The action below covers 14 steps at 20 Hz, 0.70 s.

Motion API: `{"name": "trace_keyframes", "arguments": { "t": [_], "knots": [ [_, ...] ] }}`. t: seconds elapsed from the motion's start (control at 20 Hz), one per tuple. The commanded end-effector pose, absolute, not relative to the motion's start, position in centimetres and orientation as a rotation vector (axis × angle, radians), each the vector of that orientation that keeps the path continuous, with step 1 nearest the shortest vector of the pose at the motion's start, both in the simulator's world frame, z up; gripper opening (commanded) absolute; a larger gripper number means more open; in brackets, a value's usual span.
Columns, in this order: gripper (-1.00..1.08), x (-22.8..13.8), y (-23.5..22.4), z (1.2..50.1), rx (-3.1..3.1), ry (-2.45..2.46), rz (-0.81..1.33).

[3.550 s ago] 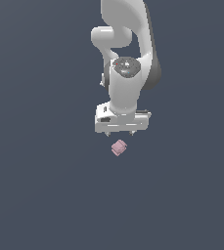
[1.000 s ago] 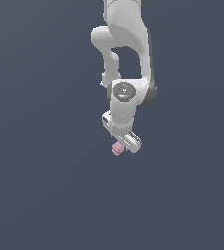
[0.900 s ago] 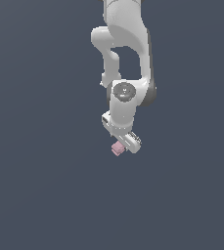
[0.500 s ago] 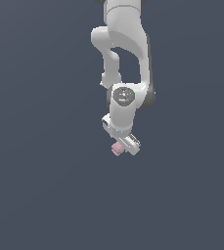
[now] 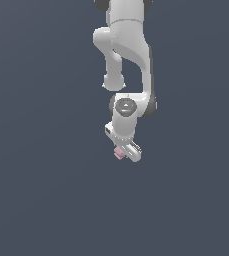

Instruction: Pick up the object and move it to a goal position.

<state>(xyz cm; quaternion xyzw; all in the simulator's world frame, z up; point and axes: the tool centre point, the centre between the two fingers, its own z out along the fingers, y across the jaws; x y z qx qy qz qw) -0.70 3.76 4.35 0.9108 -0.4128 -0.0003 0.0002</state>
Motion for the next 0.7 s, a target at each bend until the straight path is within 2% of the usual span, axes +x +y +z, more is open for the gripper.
{"name": "trace_keyframes", "arguments": {
  "t": [0.0, 0.65],
  "knots": [
    [-1.0, -0.66, 3.75, 4.27, 2.861, -1.297, 0.0],
    [-1.0, -0.48, 3.79, 4.8, 2.862, -1.297, 0.001]
  ]
}}
